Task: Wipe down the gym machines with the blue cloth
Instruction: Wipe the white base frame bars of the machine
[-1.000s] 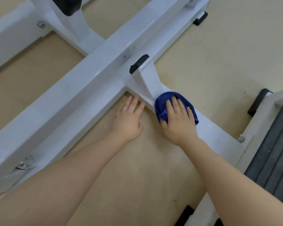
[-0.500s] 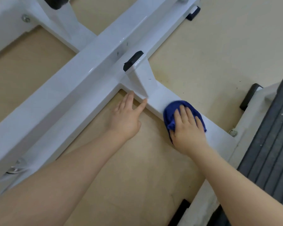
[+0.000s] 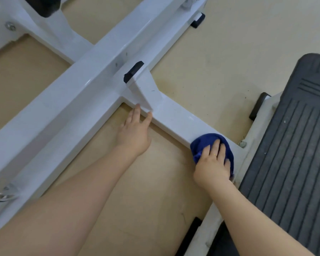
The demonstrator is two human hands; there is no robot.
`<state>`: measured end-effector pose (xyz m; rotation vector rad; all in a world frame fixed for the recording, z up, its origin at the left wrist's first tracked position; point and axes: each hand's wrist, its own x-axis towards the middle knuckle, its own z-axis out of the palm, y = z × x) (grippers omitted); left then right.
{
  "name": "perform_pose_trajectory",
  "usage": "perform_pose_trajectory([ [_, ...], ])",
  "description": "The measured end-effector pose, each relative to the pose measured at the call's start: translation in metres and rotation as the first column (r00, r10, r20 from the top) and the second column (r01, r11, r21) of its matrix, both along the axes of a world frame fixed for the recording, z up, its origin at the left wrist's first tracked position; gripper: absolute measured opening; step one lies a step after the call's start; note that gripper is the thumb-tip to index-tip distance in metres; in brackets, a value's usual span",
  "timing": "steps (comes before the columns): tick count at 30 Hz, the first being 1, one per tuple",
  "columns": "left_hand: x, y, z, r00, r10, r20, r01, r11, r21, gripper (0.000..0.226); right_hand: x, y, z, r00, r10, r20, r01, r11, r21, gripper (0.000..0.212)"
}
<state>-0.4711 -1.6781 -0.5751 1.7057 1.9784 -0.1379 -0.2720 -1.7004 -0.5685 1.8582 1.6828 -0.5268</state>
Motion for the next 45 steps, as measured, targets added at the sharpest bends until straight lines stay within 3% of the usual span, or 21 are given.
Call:
perform_pose_trajectory([
  [2, 0.002, -0.001, -0.002, 1.000, -0.012, -0.004, 0.012, 1.000, 0.015, 0.071, -0.012, 0.006, 0.004, 0.984, -0.177, 0.011, 0.177, 0.983, -0.038, 0.073],
  [4, 0.002, -0.001, -0.003, 1.000, -0.018, -0.008, 0.018, 1.000, 0.017, 0.071, -0.038, 0.023, 0.000, 0.967, -0.241, -0.086, 0.241, 0.970, -0.008, 0.071],
  [8, 0.000, 0.000, -0.003, 0.999, -0.040, -0.032, 0.040, 0.999, 0.002, 0.073, -0.047, 0.025, -0.009, 0.971, 0.034, -0.236, -0.023, 0.998, 0.052, 0.078],
  [12, -0.001, 0.002, 0.001, 0.998, -0.058, -0.034, 0.057, 0.998, -0.023, 0.075, 0.000, -0.006, -0.003, 0.965, -0.251, -0.081, 0.250, 0.968, -0.022, 0.087],
  [14, -0.002, 0.003, 0.002, 0.998, -0.053, -0.012, 0.053, 0.998, -0.023, 0.074, -0.007, 0.001, 0.001, 0.933, -0.349, -0.084, 0.349, 0.937, -0.019, 0.086],
  [15, -0.004, 0.003, 0.002, 0.998, -0.055, -0.006, 0.055, 0.998, -0.021, 0.073, -0.017, 0.010, 0.000, 0.943, -0.312, -0.120, 0.314, 0.949, 0.001, 0.083],
  [18, -0.008, 0.004, 0.002, 0.993, -0.113, -0.029, 0.112, 0.994, -0.018, 0.069, -0.047, 0.027, -0.005, 0.951, 0.099, -0.294, -0.082, 0.994, 0.070, 0.074],
  [20, -0.013, 0.006, 0.003, 0.986, -0.151, -0.073, 0.150, 0.988, -0.025, 0.068, -0.043, 0.030, -0.011, 0.925, 0.209, -0.318, -0.191, 0.978, 0.086, 0.074],
  [26, -0.019, 0.016, 0.008, 0.955, -0.257, -0.148, 0.254, 0.966, -0.043, 0.068, -0.027, 0.025, -0.005, 0.959, -0.152, -0.239, 0.165, 0.986, 0.034, 0.090],
  [28, -0.018, 0.016, 0.008, 0.950, -0.272, -0.154, 0.271, 0.962, -0.028, 0.068, -0.049, 0.043, -0.008, 0.944, -0.122, -0.308, 0.138, 0.990, 0.031, 0.090],
  [32, -0.017, 0.016, 0.008, 0.947, -0.282, -0.154, 0.287, 0.958, 0.011, 0.063, -0.095, 0.098, -0.014, 0.870, 0.076, -0.487, -0.014, 0.991, 0.130, 0.077],
  [34, -0.018, 0.017, 0.008, 0.952, -0.277, -0.131, 0.283, 0.958, 0.032, 0.062, -0.102, 0.126, -0.016, 0.815, 0.056, -0.577, 0.031, 0.990, 0.139, 0.057],
  [37, -0.017, 0.018, 0.006, 0.951, -0.282, -0.129, 0.285, 0.958, 0.008, 0.065, -0.088, 0.149, -0.018, 0.717, -0.040, -0.696, 0.059, 0.998, 0.004, 0.033],
  [39, -0.016, 0.019, 0.006, 0.950, -0.279, -0.138, 0.278, 0.960, -0.022, 0.066, -0.068, 0.139, -0.019, 0.764, -0.027, -0.644, 0.055, 0.998, 0.023, 0.026],
  [42, -0.013, 0.020, 0.008, 0.950, -0.275, -0.146, 0.265, 0.960, -0.084, 0.068, -0.043, 0.103, -0.016, 0.932, 0.119, -0.343, -0.039, 0.972, 0.231, 0.033],
  [43, -0.012, 0.020, 0.008, 0.952, -0.270, -0.144, 0.258, 0.961, -0.095, 0.068, -0.042, 0.099, -0.016, 0.944, 0.139, -0.298, -0.067, 0.968, 0.240, 0.036],
  [45, -0.010, 0.021, 0.009, 0.956, -0.256, -0.141, 0.243, 0.965, -0.102, 0.069, -0.054, 0.110, -0.015, 0.920, 0.177, -0.351, -0.097, 0.967, 0.234, 0.041],
])
